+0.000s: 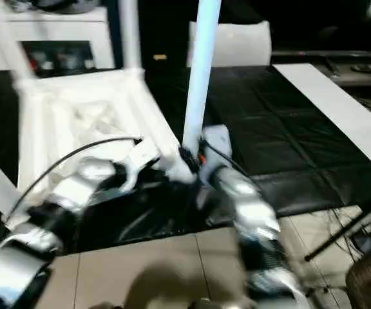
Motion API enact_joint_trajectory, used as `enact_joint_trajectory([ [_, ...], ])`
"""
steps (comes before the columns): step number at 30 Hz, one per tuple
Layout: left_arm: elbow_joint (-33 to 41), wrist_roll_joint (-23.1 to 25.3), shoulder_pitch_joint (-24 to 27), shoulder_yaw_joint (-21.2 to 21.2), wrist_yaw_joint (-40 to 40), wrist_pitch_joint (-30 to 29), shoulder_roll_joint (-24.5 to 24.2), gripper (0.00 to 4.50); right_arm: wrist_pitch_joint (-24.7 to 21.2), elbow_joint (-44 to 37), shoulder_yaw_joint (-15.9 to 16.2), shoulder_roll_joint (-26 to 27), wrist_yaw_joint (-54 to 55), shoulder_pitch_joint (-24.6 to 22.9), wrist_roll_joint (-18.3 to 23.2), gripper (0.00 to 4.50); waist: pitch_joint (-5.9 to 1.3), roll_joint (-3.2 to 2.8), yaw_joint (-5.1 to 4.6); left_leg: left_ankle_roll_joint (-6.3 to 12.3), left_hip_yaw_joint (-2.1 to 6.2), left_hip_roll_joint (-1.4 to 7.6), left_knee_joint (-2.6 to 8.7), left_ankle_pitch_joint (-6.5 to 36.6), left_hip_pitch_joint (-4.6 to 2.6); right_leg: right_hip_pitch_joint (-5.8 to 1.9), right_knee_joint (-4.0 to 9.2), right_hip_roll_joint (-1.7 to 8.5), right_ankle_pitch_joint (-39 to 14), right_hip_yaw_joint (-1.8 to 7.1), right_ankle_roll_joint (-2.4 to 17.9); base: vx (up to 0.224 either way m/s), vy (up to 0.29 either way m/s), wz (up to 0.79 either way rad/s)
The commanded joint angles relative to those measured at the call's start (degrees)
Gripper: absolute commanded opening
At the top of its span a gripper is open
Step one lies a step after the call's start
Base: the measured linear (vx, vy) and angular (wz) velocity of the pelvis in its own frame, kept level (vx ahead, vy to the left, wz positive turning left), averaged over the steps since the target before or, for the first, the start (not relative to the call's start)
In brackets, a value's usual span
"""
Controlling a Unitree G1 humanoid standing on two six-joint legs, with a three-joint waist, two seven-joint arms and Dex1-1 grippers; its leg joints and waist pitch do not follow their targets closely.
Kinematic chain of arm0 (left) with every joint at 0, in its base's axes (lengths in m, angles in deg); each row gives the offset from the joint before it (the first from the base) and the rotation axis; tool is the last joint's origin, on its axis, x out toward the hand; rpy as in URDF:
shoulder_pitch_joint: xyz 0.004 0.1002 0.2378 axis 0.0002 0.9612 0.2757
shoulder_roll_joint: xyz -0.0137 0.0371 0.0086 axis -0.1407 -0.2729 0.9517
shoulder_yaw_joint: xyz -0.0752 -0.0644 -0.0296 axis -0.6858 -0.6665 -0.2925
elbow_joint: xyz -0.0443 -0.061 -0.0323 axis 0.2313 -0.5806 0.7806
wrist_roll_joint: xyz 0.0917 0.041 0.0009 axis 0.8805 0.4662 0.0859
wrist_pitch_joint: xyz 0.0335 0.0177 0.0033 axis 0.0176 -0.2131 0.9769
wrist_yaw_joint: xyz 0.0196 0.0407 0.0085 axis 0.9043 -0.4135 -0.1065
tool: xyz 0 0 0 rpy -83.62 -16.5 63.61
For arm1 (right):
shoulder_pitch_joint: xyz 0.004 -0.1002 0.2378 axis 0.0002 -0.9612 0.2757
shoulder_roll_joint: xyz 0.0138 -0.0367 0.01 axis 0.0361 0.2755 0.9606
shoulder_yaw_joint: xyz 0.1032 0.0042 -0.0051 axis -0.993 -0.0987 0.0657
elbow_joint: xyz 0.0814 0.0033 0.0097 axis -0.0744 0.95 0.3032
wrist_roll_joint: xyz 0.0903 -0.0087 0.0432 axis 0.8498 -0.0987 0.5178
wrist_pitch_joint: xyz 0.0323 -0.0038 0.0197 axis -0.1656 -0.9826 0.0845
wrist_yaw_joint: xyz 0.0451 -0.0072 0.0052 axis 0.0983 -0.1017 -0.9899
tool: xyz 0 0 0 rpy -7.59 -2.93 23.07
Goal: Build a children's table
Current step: Rotate leg to tighten
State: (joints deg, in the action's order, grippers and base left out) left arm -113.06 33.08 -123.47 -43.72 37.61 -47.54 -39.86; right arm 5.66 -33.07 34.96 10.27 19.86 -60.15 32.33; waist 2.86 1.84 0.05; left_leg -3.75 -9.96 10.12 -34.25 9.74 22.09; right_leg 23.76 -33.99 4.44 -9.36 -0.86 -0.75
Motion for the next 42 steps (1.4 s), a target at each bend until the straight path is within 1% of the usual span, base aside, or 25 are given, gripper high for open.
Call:
enact_joint_trajectory([
  [1, 0.9, -1.5, -1.9, -0.7, -3.1, 2.9, 3.2, 0.0, 0.1, -0.3, 6.5, 4.0, -5.6, 0.2, 1.5, 2.46, -3.56, 0.04, 0.05, 0.35, 0.78, 1.8, 4.7, 20.3, -1.02, -1.66, 4.84, 2.35, -22.4, 0.97, 8.2, 0.0, 0.0, 0.0],
  [2, 1.4, -1.5, -1.2, -0.4, -0.6, 4.2, 1.8, 0.0, 1.3, -1.3, 6.2, 2.8, -7.6, -0.6, 1.8, 2.59, -3.61, 0.03, 0.12, 0.72, 0.7, 1.79, 4.64, 19.7, -1.02, -1.78, 4.71, 2.43, -21.3, 1.06, 8.8, 0.0, 0.0, 0.0],
  [4, 2.1, -1.8, -0.1, -0.4, 2.4, 5.3, -0.3, 0.0, 2.3, -2.8, 5.8, 0.7, -10.9, -1.9, 2.6, 2.59, -3.66, 0.08, 0.24, 1.31, 0.66, 1.75, 4.61, 19.0, -0.81, -2.1, 4.66, 2.48, -20.5, 1.07, 8.9, 0.0, 0.0, 0.0],
  [5, 2.6, -2.2, 0.7, -0.4, 4.6, 6.7, -1.6, 0.0, 3.0, -3.8, 5.7, -1.0, -13.1, -2.8, 2.9, 2.8, -3.79, 0.24, 0.4, 1.92, 0.53, 1.88, 4.49, 17.9, -0.76, -2.27, 4.44, 2.56, -18.9, 1.14, 9.5, 0.0, 0.0, 0.0],
  [8, 3.9, -3.2, 2.3, -0.6, 9.1, 8.4, -4.1, 0.0, 4.6, -5.6, 5.3, -4.5, -17.8, -4.5, 4.2, 3.07, -3.76, 0.09, 0.78, 2.6, 0.38, 1.98, 4.41, 16.2, -0.68, -2.45, 4.32, 2.69, -18.0, 1.17, 10.1, 0.0, 0.0, 0.0],
  [10, 4.6, -3.7, 2.9, -0.4, 11.5, 9.9, -5.0, 0.0, 4.9, -6.2, 5.2, -6.1, -20.3, -5.1, 4.9, 3.18, -3.67, 0.07, 0.83, 2.58, 0.39, 2.09, 4.45, 16.2, -0.69, -2.42, 4.31, 2.68, -18.0, 1.13, 10.4, 0.0, 0.0, 0.0],
  [11, 5.3, -4.3, 3.9, -0.3, 14.9, 10.3, -6.8, 0.0, 5.6, -7.2, 5.3, -9.7, -25.9, -6.0, 6.0, 3.41, -3.75, 0.01, 0.81, 2.19, 0.38, 2.22, 4.44, 16.3, -0.77, -2.48, 4.09, 2.63, -17.7, 1.05, 10.8, 0.0, 0.0, 0.0],
  [12, 5.6, -4.7, 4.4, 0.2, 17.9, 12.0, -8.0, 0.0, 5.6, -7.6, 5.3, -11.7, -29.3, -6.3, 6.7, 3.49, -3.78, -0.05, 0.9, 2.23, 0.39, 2.28, 4.43, 16.0, -0.76, -2.62, 4.0, 2.65, -17.2, 1.03, 11.0, 0.0, 0.0, 0.0],
  [15, 5.7, -6.8, 5.1, 0.3, 25.2, 14.5, -9.8, 0.0, 5.8, -7.7, 5.3, -16.3, -38.0, -6.3, 7.9, 3.69, -3.62, -0.05, 0.93, 2.62, 0.26, 2.4, 4.42, 16.7, -0.85, -2.48, 3.97, 2.57, -16.9, 1.03, 11.6, 0.0, 0.0, 0.0],
  [16, 5.7, -6.8, 5.1, 0.3, 25.2, 14.5, -9.8, 0.0, 5.8, -7.7, 5.3, -16.3, -38.0, -6.3, 7.9, 3.69, -3.63, -0.02, 1.0, 2.69, 0.18, 2.42, 4.37, 16.9, -1.0, -2.35, 4.02, 2.62, -17.2, 1.06, 11.8, 0.0, 0.0, 0.0],
  [18, 5.5, -8.0, 5.1, 0.3, 29.4, 15.7, -10.5, 0.0, 6.7, -7.3, 6.1, -18.3, -41.8, -5.8, 8.2, 3.92, -3.58, -0.08, 1.38, 2.26, 0.21, 2.61, 4.46, 16.9, -1.11, -2.25, 3.95, 2.68, -17.7, 1.04, 12.1, 0.0, 0.0, 0.0],
  [19, 5.5, -8.0, 5.1, 0.3, 29.4, 15.7, -10.5, 0.0, 6.7, -7.3, 6.1, -18.3, -41.8, -5.8, 8.2, 3.92, -3.55, -0.1, 1.65, 2.04, 0.14, 2.67, 4.52, 16.9, -1.24, -2.14, 3.95, 2.71, -17.7, 1.08, 12.1, 0.0, 0.0, 0.0],
  [20, 4.9, -8.5, 5.0, 1.2, 34.2, 16.9, -11.7, 0.0, 8.1, -6.2, 7.6, -20.5, -46.9, -4.9, 8.5, 3.92, -3.54, -0.07, 1.73, 1.99, 0.12, 2.65, 4.52, 17.1, -1.27, -2.1, 3.98, 2.7, -17.8, 1.09, 12.1, 0.0, 0.0, 0.0],
  [22, 4.6, -8.5, 5.0, 1.5, 35.6, 17.4, -12.0, 0.0, 8.5, -5.9, 8.2, -21.2, -48.6, -4.6, 8.8, 3.92, -3.55, 0.04, 1.97, 2.05, 0.11, 2.65, 4.5, 17.2, -1.28, -2.17, 3.86, 2.74, -18.0, 1.07, 12.1, 0.0, 0.0, 0.0],
  [24, 3.6, -8.3, 4.5, 2.7, 40.2, 19.0, -13.2, 0.0, 8.5, -5.2, 9.6, -23.0, -54.9, -3.7, 9.8, 3.92, -3.55, 0.13, 2.15, 2.03, 0.13, 2.71, 4.52, 17.1, -1.2, -2.26, 3.86, 2.93, -18.6, 1.1, 12.0, 0.0, 0.0, 0.0],
  [25, 3.3, -8.2, 4.3, 3.0, 41.5, 19.3, -13.5, 0.0, 8.3, -5.0, 10.0, -23.5, -56.7, -3.4, 10.1, 3.67, -3.62, 0.19, 2.16, 2.28, 0.13, 2.68, 4.46, 16.9, -1.2, -2.34, 3.75, 2.86, -18.1, 1.0, 12.3, 0.0, 0.0, 0.0],
  [26, 3.1, -8.0, 4.0, 3.3, 42.7, 19.5, -13.9, 0.0, 7.9, -4.8, 10.5, -24.0, -58.6, -3.1, 10.2, 3.67, -3.63, 0.4, 2.24, 2.59, 0.05, 2.76, 4.44, 16.3, -1.1, -2.39, 3.63, 2.86, -17.3, 1.0, 12.5, 0.0, 0.0, 0.0],
  [28, 2.6, -7.5, 3.5, 3.8, 44.3, 20.0, -14.4, 0.0, 7.5, -4.3, 11.3, -24.7, -61.1, -2.6, 10.3, 3.6, -3.59, 0.22, 2.32, 2.57, 0.02, 2.88, 4.48, 16.0, -1.2, -2.26, 3.56, 2.82, -16.8, 0.97, 12.9, 0.0, 0.0, 0.0],
  [30, 2.1, -6.9, 3.0, 4.0, 45.5, 20.7, -14.8, 0.0, 7.1, -3.6, 11.8, -25.3, -62.9, -2.1, 10.2, 3.34, -3.52, 0.56, 2.62, 2.47, -0.12, 2.88, 4.41, 16.0, -1.2, -2.27, 3.58, 2.93, -17.9, 0.93, 13.0, 0.0, 0.0, 0.0],
  [31, 2.1, -6.8, 3.0, 4.0, 45.6, 20.7, -14.8, 0.0, 7.1, -3.5, 11.8, -25.4, -63.0, -2.1, 10.2, 3.34, -3.55, 0.38, 2.82, 2.16, -0.1, 3.02, 4.44, 16.1, -1.34, -2.21, 3.61, 3.02, -18.2, 0.97, 12.9, 0.0, 0.0, 0.0],
  [34, 1.3, -6.4, 2.4, 4.3, 47.2, 21.5, -15.4, 0.0, 6.9, -2.6, 12.8, -26.0, -65.5, -1.4, 10.3, 3.21, -3.55, 0.56, 3.0, 1.9, -0.14, 3.08, 4.47, 15.9, -1.37, -2.19, 3.45, 2.93, -17.5, 0.84, 13.2, 0.0, 0.0, 0.0],
  [36, 1.0, -6.3, 2.2, 4.4, 47.8, 21.8, -15.7, 0.0, 7.0, -2.1, 13.2, -26.0, -66.4, -1.1, 10.3, 2.93, -3.57, 0.87, 3.17, 1.88, -0.21, 3.06, 4.39, 15.6, -1.38, -2.23, 3.39, 2.96, -16.9, 0.82, 13.3, 0.0, 0.0, 0.0],
  [38, 0.4, -6.1, 1.8, 4.5, 48.4, 22.5, -15.9, 0.0, 7.0, -1.5, 13.6, -25.8, -67.6, -0.6, 10.4, 2.81, -3.63, 0.86, 3.28, 1.89, -0.25, 3.06, 4.36, 15.0, -1.38, -2.24, 3.3, 2.99, -16.5, 0.8, 13.5, 0.0, 0.0, 0.0],
  [41, -0.2, -6.0, 1.6, 4.4, 48.9, 22.9, -15.9, 0.0, 6.7, -1.4, 13.9, -25.5, -68.5, -0.4, 10.6, 2.44, -3.65, 0.86, 3.43, 1.98, -0.29, 3.15, 4.31, 14.2, -1.34, -2.34, 3.12, 3.03, -15.1, 0.72, 13.9, 0.0, 0.0, 0.0],
  [42, -0.2, -6.0, 1.6, 4.4, 48.9, 23.0, -15.9, 0.0, 6.7, -1.4, 14.0, -25.4, -68.6, -0.4, 10.6, 2.44, -3.68, 0.85, 3.46, 1.99, -0.3, 3.15, 4.3, 14.1, -1.34, -2.37, 3.09, 3.04, -14.9, 0.71, 14.0, 0.0, 0.0, 0.0],
])
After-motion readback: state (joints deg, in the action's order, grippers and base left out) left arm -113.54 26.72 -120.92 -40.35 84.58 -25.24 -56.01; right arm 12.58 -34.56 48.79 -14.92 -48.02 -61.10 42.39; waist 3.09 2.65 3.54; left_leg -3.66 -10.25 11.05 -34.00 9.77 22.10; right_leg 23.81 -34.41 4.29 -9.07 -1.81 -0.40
